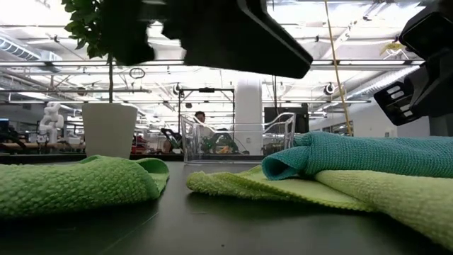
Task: Fold microfiber towels
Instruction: Put the blue towel into the transparent bin
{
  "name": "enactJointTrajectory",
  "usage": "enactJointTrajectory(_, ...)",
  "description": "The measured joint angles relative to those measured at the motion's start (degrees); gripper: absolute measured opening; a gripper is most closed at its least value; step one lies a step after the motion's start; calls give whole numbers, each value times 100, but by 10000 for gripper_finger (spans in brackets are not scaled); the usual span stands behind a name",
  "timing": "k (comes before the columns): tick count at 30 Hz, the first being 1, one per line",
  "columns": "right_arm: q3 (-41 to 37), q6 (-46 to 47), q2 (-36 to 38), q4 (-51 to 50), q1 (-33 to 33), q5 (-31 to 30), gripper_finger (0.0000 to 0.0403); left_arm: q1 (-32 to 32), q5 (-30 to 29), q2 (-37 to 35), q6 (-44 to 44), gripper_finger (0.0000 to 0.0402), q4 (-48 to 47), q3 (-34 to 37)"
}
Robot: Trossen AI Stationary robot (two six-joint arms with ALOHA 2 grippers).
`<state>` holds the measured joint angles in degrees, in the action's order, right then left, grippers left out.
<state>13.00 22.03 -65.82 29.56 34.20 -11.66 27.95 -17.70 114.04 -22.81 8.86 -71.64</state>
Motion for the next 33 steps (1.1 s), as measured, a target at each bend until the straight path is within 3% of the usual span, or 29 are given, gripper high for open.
enactJointTrajectory(4, -3, -17, 0, 4, 0, 0, 0, 59, 80, 13, 2, 206, -142, -111)
enactJointTrajectory(10, -5, -38, -2, -14, 0, 0, 0, 49, -460, 501, 11, 258, -739, -787)
enactJointTrajectory(15, -5, -38, 0, 32, 0, 0, 0, 6, -1248, 1397, -90, 262, -2109, -1925)
enactJointTrajectory(18, -5, -38, -2, 22, 0, 0, 0, -14, -1394, 1688, 42, 262, -2511, -2486)
enactJointTrajectory(26, -23, -42, 0, -22, 0, -2, 0, -50, -1822, 1950, 69, 262, -2775, -2869)
enactJointTrajectory(30, -115, -37, -2, -3, 0, 0, 0, -160, -1719, 1903, 299, 262, -2880, -2874)
enactJointTrajectory(33, -166, -22, -2, 32, 2, 3, 0, -255, -1193, 1908, 305, 249, -3144, -2868)
